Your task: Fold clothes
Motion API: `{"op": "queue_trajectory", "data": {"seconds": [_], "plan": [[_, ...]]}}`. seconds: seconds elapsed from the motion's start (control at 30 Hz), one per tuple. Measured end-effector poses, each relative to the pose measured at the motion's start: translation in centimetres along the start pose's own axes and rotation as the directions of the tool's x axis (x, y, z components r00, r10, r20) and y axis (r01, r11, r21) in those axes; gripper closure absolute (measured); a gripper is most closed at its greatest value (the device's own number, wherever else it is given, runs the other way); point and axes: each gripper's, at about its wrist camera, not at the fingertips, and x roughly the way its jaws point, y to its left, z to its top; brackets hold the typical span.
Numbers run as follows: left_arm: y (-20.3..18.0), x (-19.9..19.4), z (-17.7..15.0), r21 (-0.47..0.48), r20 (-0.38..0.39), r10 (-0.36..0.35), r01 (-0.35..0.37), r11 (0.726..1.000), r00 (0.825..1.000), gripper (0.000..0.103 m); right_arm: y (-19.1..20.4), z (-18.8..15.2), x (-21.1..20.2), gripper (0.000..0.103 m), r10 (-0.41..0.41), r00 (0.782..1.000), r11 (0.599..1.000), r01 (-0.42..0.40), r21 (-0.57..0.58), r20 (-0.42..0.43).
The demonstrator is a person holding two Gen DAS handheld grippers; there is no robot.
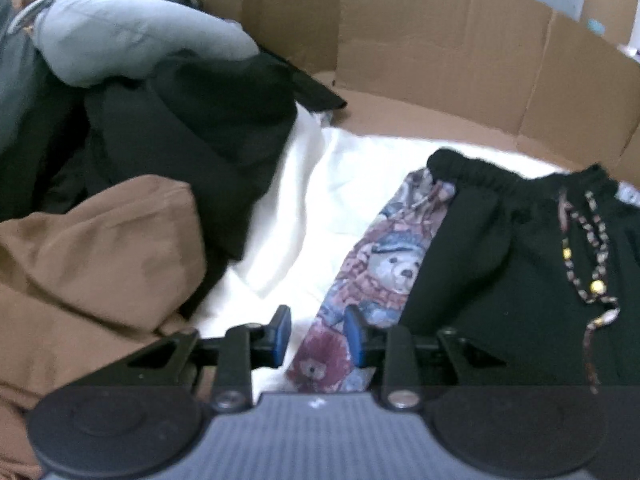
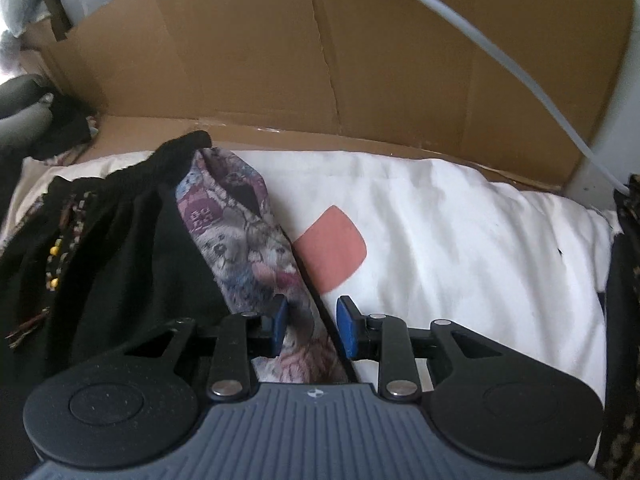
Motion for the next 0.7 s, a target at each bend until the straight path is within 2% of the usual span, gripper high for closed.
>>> {"op": "queue_trajectory", "data": {"seconds": [0.1, 0.2, 0.23, 0.27, 0.3, 0.4, 0.43, 0.53, 0.57, 0.6, 0.63, 0.7], "plan": [[-0.3, 0.9, -0.4, 0.0, -0.008, 0.007, -0.007, 1.0, 1.0, 0.071, 0.3, 0.5, 1.0, 0.069, 0.011, 1.0, 1.0, -0.011, -0.017, -0.02], [-1.0, 1.0, -0.5, 0.051, -0.007, 0.027, -0.027, 0.998, 1.0, 0.07, 1.1, 0.5, 1.8, 0.072, 0.004, 0.999, 0.998, -0.007, -0.057, -0.054], [-1.2, 1.0, -0.5, 0.071, -0.007, 0.034, -0.034, 0.997, 0.999, 0.07, 1.3, 0.5, 1.8, 0.079, 0.002, 0.999, 0.998, -0.006, -0.069, -0.054], [-1.4, 1.0, -0.6, 0.092, -0.007, 0.041, -0.04, 0.995, 0.999, 0.069, 1.5, 0.5, 1.7, 0.091, -0.004, 0.999, 0.997, 0.0, -0.081, -0.054], [-1.4, 1.0, -0.6, 0.099, -0.008, 0.048, -0.047, 0.994, 0.999, 0.07, 1.5, 0.4, 1.5, 0.097, -0.023, 0.999, 0.996, 0.019, -0.089, -0.048], [-1.9, 0.7, -0.4, 0.108, 0.006, 0.073, -0.073, 0.992, 0.997, 0.078, 1.5, 0.3, 0.8, 0.098, -0.081, 0.996, 0.991, 0.077, -0.107, -0.031], [-2.2, 0.4, -0.3, 0.117, 0.018, 0.083, -0.085, 0.99, 0.996, 0.086, 1.7, 0.2, 0.7, 0.097, -0.091, 0.995, 0.989, 0.087, -0.118, -0.029], [-3.7, -1.2, -0.5, 0.185, 0.099, 0.126, -0.142, 0.972, 0.987, 0.087, 2.7, 0.1, 0.0, 0.092, -0.118, 0.993, 0.982, 0.116, -0.149, -0.005], [-4.0, -1.8, -0.5, 0.193, 0.121, 0.123, -0.145, 0.97, 0.985, 0.087, 2.7, 0.2, -0.7, 0.082, -0.106, 0.994, 0.984, 0.108, -0.143, 0.021], [-4.2, -2.2, -0.4, 0.188, 0.136, 0.106, -0.131, 0.973, 0.985, 0.087, 2.8, 0.3, -1.4, 0.065, -0.085, 0.995, 0.987, 0.091, -0.134, 0.053], [-4.3, -2.6, -0.2, 0.18, 0.149, 0.086, -0.112, 0.977, 0.985, 0.087, 3.0, 0.4, -2.1, 0.06, -0.061, 0.994, 0.99, 0.072, -0.125, 0.09], [-4.6, -3.0, 0.2, 0.163, 0.168, 0.03, -0.058, 0.985, 0.985, 0.087, 3.7, 0.6, -3.0, 0.059, -0.03, 0.989, 0.991, 0.048, -0.127, 0.142]]}}
